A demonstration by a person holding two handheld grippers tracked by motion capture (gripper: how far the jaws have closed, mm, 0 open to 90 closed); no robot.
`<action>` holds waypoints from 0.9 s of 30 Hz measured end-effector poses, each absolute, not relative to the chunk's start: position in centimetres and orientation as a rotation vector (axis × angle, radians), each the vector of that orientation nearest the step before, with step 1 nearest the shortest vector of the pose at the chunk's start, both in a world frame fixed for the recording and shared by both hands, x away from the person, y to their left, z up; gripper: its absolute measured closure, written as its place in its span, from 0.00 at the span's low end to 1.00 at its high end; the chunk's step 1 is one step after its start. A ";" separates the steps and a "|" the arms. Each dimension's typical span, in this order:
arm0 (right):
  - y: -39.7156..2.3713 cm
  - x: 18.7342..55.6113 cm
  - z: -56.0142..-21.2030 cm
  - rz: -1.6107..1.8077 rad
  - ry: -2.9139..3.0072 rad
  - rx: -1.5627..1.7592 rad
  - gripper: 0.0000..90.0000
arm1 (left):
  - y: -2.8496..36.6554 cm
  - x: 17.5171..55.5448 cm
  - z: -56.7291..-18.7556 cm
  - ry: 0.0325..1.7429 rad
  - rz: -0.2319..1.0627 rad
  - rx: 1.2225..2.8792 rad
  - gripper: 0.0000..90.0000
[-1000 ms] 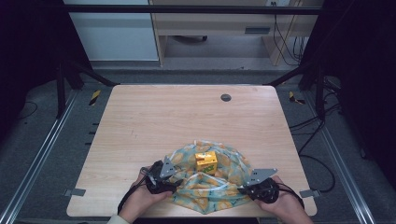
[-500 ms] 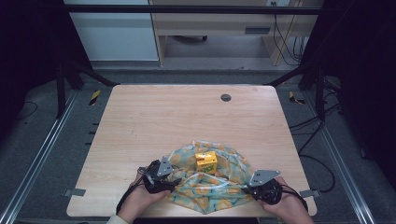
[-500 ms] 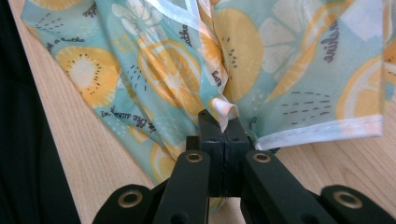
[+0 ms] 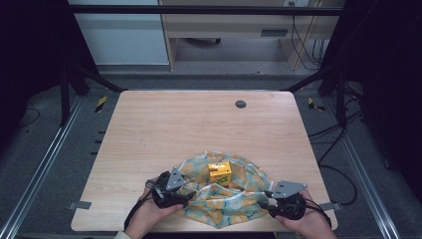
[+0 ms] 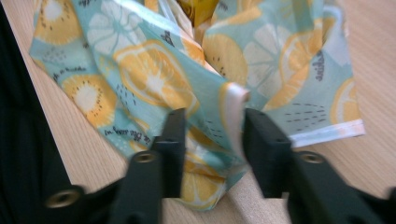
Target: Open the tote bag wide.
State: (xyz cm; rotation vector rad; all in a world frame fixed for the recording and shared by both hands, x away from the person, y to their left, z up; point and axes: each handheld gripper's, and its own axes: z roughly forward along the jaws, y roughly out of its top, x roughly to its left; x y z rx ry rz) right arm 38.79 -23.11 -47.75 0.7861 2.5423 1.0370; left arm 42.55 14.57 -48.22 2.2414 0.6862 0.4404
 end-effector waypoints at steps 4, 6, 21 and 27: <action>-23.3 38.3 -47.1 1.063 2.491 0.799 0.43 | 14.6 42.2 -47.5 0.674 0.461 2.185 0.27; -23.4 38.1 -46.8 1.071 2.462 0.809 0.34 | 14.6 42.1 -47.2 0.673 0.465 2.163 0.24; -25.3 38.6 -42.5 1.200 2.284 0.868 0.11 | 16.6 42.4 -45.2 0.751 0.458 2.020 0.14; -25.9 41.0 -42.2 1.170 2.185 0.993 0.10 | 19.4 43.7 -44.8 0.853 0.518 1.965 0.14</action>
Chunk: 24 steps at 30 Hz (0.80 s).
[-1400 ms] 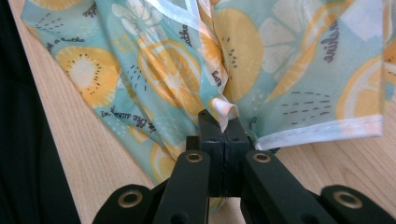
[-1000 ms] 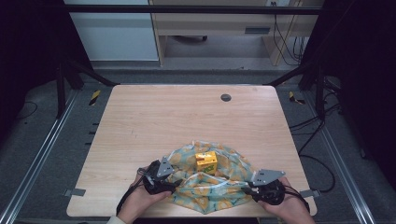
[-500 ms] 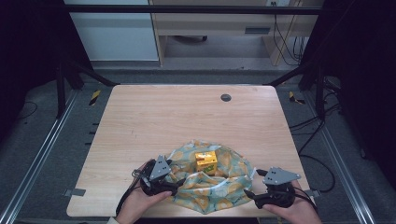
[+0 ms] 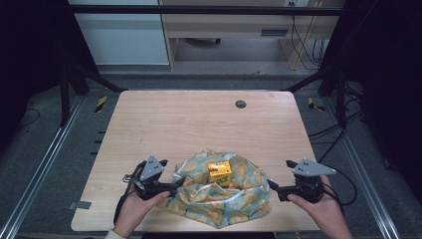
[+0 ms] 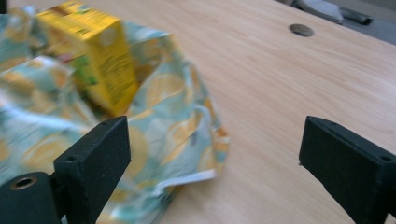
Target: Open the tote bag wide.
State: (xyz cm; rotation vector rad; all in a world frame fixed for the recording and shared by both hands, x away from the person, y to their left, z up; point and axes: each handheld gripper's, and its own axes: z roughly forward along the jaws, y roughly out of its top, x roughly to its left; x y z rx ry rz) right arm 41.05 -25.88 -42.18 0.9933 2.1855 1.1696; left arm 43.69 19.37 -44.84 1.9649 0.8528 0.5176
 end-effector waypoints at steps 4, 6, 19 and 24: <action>-26.2 43.0 -42.3 1.169 2.105 1.086 0.10 | 21.3 44.7 -44.9 0.922 0.557 1.947 0.14; -26.4 43.8 -42.3 1.164 2.072 1.126 0.09 | 22.5 45.3 -45.0 0.967 0.574 1.927 0.14; -28.6 47.9 -46.0 1.067 1.965 1.370 0.08 | 28.0 48.5 -46.9 1.169 0.656 1.925 0.09; -29.6 48.0 -47.6 1.018 1.960 1.429 0.11 | 29.6 49.1 -47.8 1.307 0.655 1.934 0.09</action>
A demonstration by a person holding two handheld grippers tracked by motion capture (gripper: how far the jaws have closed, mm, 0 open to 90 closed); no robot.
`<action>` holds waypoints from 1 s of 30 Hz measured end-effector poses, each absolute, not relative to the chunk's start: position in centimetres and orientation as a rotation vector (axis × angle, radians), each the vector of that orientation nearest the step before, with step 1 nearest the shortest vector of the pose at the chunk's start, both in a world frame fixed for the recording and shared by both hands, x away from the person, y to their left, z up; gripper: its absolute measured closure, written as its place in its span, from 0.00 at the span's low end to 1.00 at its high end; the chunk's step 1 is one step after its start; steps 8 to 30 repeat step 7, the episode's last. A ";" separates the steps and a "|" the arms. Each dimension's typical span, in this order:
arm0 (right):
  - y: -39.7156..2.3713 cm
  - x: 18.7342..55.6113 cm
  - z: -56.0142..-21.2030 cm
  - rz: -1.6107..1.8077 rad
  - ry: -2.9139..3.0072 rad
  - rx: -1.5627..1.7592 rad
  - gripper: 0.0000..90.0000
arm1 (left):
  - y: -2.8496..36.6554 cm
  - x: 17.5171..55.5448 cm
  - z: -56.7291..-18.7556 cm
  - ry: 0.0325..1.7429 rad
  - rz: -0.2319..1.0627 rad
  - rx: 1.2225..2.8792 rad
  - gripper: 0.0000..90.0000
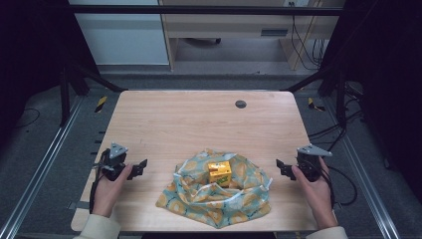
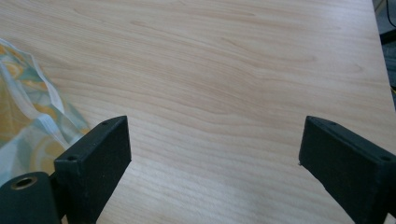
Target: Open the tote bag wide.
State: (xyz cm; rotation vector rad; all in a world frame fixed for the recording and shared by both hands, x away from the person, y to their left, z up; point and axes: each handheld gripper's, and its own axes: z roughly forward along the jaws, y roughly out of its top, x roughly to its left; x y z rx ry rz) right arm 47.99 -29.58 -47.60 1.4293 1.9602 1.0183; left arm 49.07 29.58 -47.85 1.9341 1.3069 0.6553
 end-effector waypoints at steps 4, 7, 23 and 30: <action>-29.9 46.8 -47.9 1.005 1.926 1.442 0.11 | 29.9 48.9 -47.7 1.320 0.650 1.910 0.09; -30.1 46.3 -47.9 0.961 1.904 1.432 0.11 | 29.7 48.8 -47.6 1.305 0.647 1.908 0.09; -30.1 46.3 -47.9 0.961 1.904 1.432 0.11 | 29.7 48.8 -47.6 1.305 0.647 1.908 0.09; -30.1 46.3 -47.9 0.961 1.904 1.432 0.11 | 29.7 48.8 -47.6 1.305 0.647 1.908 0.09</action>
